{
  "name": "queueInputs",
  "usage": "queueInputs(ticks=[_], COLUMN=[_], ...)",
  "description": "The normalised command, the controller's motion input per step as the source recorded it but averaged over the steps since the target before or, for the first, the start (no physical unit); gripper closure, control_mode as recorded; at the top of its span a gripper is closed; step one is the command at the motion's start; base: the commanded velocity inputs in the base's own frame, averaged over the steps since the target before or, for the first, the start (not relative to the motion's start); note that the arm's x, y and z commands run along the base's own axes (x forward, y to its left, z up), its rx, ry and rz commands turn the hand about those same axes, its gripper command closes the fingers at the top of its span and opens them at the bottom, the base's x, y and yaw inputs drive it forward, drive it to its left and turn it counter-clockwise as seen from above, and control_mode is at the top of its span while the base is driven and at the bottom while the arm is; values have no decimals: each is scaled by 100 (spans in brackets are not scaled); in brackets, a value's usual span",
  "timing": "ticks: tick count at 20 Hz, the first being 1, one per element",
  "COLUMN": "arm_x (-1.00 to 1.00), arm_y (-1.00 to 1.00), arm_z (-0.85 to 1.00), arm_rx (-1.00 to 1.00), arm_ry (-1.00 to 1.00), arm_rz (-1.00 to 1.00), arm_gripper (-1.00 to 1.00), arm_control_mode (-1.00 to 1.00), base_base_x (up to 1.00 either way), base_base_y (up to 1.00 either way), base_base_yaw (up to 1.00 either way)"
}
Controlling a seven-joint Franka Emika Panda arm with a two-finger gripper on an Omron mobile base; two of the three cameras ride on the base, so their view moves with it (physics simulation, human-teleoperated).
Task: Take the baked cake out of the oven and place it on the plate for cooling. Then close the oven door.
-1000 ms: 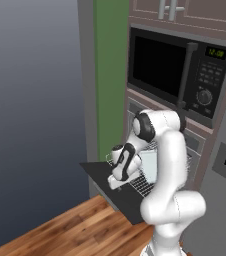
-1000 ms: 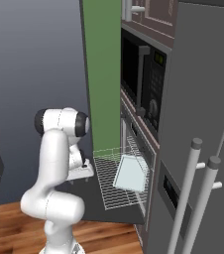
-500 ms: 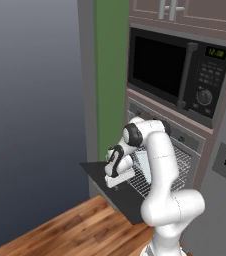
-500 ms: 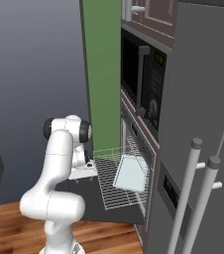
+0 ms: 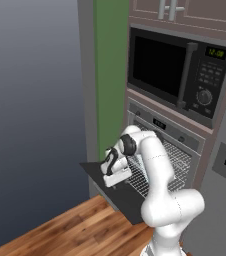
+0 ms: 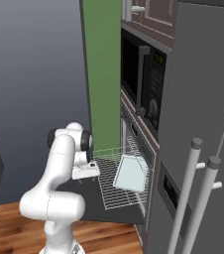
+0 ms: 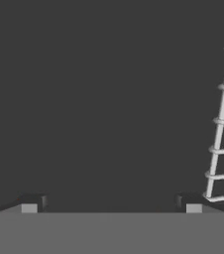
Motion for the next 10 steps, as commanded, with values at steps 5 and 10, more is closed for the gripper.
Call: queueInputs(ticks=[5, 10], arm_x=[7, 1], arm_y=[-22, -39], arm_z=[-37, -40], arm_rx=[0, 0], arm_ry=[0, 0], arm_rz=[4, 5], arm_gripper=[-100, -100], arm_control_mode=[-100, -100], base_base_x=[0, 0], base_base_y=[0, 0], base_base_yaw=[0, 0])
